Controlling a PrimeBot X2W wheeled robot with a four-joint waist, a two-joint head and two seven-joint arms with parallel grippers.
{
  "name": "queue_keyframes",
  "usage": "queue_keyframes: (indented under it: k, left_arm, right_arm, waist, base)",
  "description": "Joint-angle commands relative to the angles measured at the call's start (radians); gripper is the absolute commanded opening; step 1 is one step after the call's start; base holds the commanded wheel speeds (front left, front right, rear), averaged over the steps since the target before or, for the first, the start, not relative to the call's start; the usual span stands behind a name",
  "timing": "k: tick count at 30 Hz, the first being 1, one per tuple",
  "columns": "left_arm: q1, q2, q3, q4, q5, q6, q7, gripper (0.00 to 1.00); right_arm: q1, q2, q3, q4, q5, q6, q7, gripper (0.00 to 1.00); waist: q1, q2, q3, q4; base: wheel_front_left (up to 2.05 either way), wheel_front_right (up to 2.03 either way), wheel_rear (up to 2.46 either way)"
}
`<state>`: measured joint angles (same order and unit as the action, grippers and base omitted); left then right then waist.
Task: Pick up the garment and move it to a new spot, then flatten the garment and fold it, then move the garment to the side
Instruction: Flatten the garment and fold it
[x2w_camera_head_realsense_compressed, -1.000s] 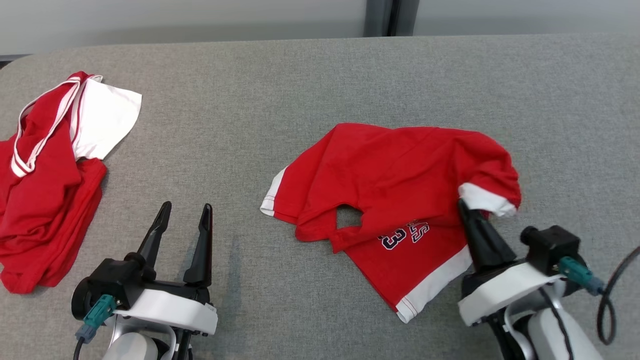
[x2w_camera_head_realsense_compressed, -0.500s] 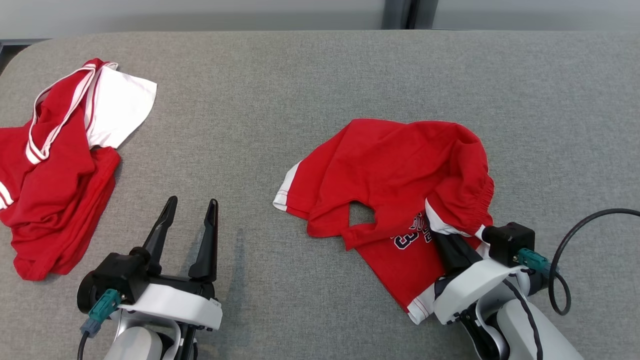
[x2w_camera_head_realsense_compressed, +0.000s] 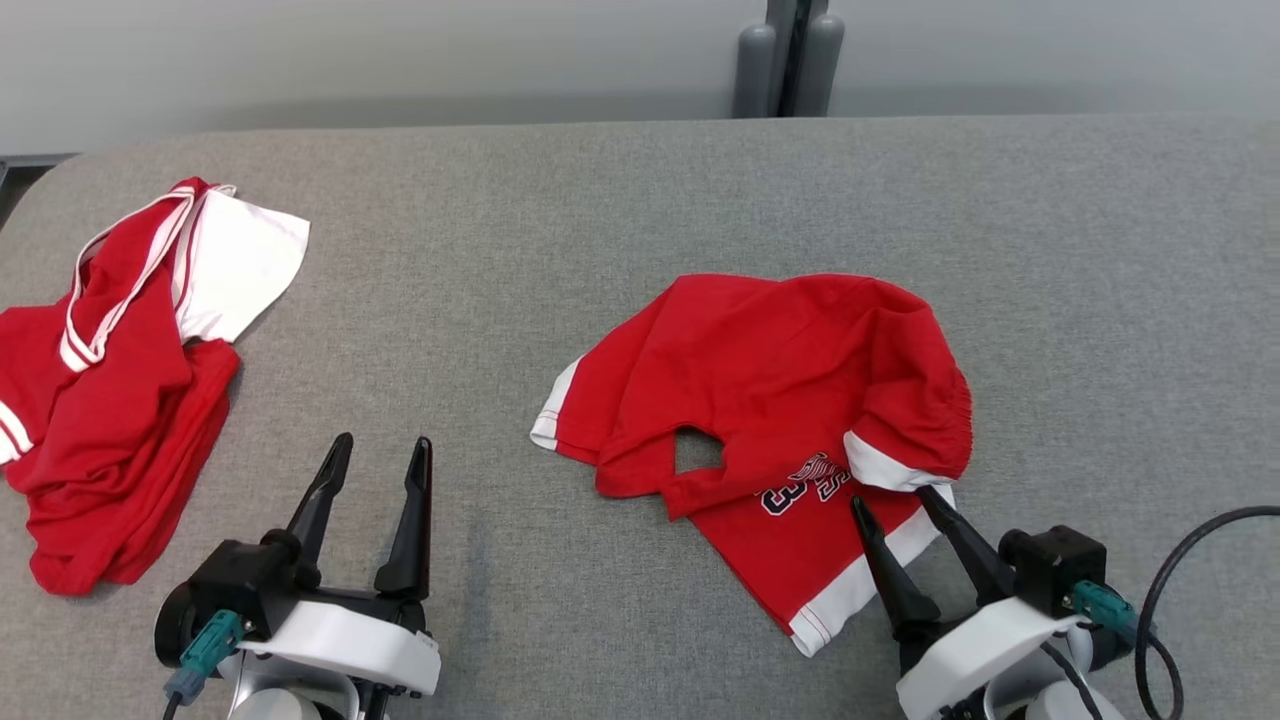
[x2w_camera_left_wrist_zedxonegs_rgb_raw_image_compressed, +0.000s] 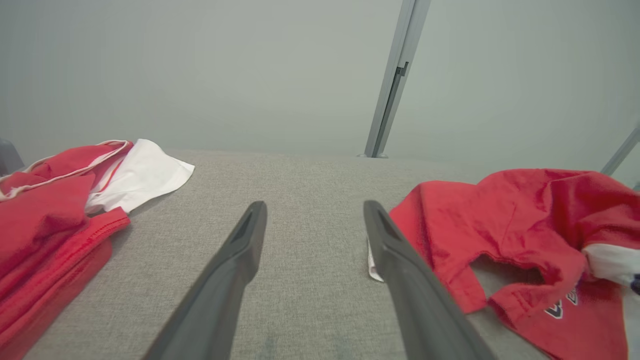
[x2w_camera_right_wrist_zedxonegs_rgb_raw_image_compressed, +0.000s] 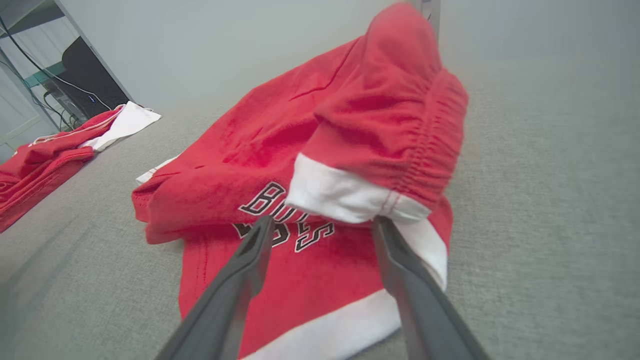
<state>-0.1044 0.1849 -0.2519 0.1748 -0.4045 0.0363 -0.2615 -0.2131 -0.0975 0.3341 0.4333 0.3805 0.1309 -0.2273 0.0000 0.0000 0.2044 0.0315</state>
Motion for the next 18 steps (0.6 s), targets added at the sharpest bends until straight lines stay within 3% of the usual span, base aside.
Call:
queue_keyframes:
  k: [1,9,18]
  left_arm:
    - [0.013,0.011,0.004,0.005,0.008,-0.001,-0.004,1.0]
    - [0.04,0.018,0.005,0.003,0.004,0.007,-0.004,1.0]
    - [0.072,0.037,0.024,-0.022,-0.012,0.028,0.0,1.0]
  right_arm:
    - [0.042,-0.005,-0.015,-0.035,-0.016,0.0,0.016,1.0]
    - [0.177,-0.003,-0.082,-0.179,-0.07,0.0,0.079,1.0]
    - [0.227,0.005,-0.269,-0.366,-0.138,0.0,0.118,1.0]
  waist:
    - [0.0,0.0,-0.031,-0.019]
    - [0.0,0.0,-0.074,-0.03]
    - [0.0,0.0,-0.099,-0.035]
  base:
    - [0.0,0.0,0.0]
    - [0.0,0.0,0.0]
    - [0.0,0.0,0.0]
